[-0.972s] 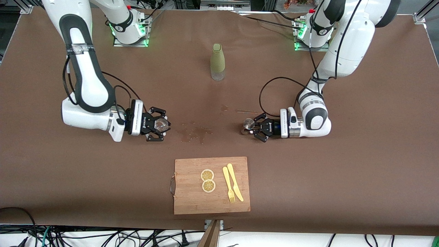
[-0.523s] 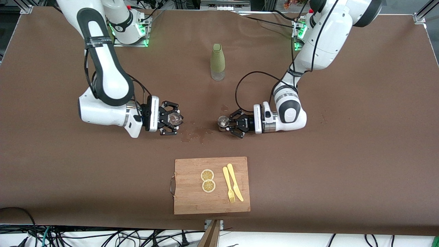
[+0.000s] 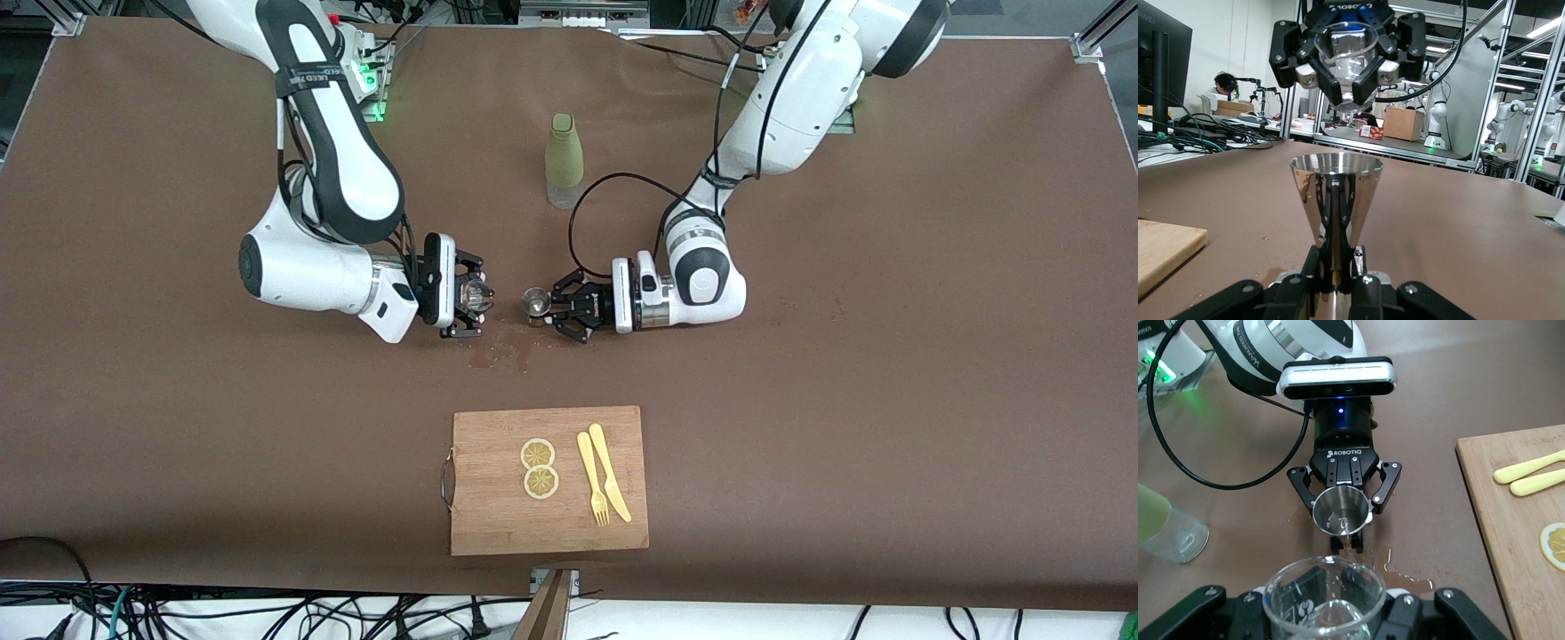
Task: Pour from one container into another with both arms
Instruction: 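Tilt the beaker with the right gripper, pouring liquid into the jigger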
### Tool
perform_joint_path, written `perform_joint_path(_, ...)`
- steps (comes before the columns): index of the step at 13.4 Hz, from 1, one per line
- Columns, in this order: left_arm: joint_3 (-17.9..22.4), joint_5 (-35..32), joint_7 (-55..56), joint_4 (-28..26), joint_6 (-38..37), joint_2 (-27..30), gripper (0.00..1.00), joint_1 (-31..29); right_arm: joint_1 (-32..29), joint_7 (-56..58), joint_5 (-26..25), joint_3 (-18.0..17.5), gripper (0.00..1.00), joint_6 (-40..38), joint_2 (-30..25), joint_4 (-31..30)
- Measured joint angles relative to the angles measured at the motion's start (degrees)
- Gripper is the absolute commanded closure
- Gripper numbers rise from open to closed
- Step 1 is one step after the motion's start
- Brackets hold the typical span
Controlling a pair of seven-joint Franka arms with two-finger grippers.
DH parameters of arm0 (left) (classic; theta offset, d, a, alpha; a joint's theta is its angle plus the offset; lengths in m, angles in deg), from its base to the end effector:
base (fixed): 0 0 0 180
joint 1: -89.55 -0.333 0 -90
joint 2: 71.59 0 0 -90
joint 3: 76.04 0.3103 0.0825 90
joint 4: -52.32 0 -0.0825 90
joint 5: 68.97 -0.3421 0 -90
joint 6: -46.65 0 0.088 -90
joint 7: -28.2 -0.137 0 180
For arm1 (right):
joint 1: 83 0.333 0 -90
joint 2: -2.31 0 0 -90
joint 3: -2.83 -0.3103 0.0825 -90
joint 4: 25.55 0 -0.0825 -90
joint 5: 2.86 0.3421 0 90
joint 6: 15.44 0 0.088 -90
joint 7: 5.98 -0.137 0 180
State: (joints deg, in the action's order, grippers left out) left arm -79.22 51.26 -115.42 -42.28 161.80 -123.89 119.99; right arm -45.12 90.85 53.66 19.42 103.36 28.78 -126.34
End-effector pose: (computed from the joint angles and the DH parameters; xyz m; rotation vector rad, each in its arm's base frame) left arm 0.5157 -0.4264 0.1282 1.4078 -1.0767 1.1247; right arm 0.5488 0.3007 0.3141 -1.7957 -1.7305 -0.4589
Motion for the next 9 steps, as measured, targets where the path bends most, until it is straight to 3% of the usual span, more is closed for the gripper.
perform_joint_path(4,0.0,1.4,0.0,1.8,1.9,-0.6,1.0,1.7,0.9,-5.5,-6.3,0.0,0.81,0.0,0.0,1.8)
perform_joint_path(9,0.0,3.8,0.0,5.9,4.4,-3.6,1.0,3.8,2.4,-11.5,-10.2,0.0,0.81,1.0,0.0,2.2)
